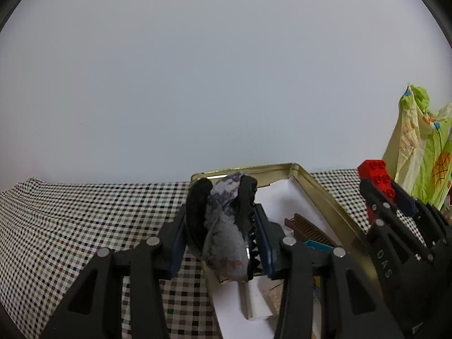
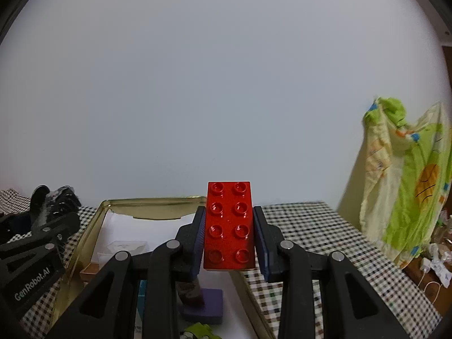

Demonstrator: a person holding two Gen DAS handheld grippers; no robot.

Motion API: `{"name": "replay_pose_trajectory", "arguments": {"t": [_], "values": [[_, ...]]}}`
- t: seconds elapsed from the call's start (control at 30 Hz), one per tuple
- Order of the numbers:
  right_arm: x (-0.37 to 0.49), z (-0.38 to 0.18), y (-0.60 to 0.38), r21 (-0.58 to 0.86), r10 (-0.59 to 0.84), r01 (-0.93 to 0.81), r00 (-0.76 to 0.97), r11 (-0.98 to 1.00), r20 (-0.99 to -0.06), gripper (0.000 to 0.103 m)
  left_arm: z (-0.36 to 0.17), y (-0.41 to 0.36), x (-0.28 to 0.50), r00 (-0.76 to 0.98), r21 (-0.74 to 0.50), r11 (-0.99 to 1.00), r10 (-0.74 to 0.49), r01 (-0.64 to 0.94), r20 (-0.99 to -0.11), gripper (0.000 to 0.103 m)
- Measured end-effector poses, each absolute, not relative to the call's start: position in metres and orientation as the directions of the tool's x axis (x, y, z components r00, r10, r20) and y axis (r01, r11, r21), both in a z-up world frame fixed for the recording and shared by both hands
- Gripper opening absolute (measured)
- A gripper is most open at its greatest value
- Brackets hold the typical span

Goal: Organize rigid objects
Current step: 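Carry the red brick and grey cloth over the gold tray with both tools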

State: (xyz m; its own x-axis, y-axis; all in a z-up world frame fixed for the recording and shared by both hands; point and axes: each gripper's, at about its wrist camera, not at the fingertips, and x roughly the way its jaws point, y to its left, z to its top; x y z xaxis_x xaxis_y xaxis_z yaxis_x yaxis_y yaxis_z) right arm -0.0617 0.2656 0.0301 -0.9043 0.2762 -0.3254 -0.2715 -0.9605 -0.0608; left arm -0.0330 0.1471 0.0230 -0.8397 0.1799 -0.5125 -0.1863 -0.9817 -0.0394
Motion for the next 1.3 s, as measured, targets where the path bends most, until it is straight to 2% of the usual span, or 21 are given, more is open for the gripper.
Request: {"name": "replay_pose_trajectory", "arguments": {"t": [0.33, 0.6, 1.3], "values": [[-0.078, 0.026, 0.271, 0.011, 0.169, -0.195, -0.878, -0.981, -0.449, 0.034, 0.016, 0.154, -0.052, -0.784, -0.013, -0.979, 0.169, -0.202, -0.597, 0.043], [-0.091, 0.014, 0.261, -0.011, 0.128, -0.145, -0.837, -0.989, -0.532, 0.035, 0.006, 0.161, -0.055, -0.745, 0.009, -0.978, 0.154, -0.21, -0.649, 0.043], [-0.101, 0.006, 0.257, -0.006, 0.112, -0.132, -0.815, -0.991, -0.569, 0.035, 0.005, 0.166, -0.064, -0.739, 0.039, -0.974, 0.143, -0.224, -0.658, 0.042]]}}
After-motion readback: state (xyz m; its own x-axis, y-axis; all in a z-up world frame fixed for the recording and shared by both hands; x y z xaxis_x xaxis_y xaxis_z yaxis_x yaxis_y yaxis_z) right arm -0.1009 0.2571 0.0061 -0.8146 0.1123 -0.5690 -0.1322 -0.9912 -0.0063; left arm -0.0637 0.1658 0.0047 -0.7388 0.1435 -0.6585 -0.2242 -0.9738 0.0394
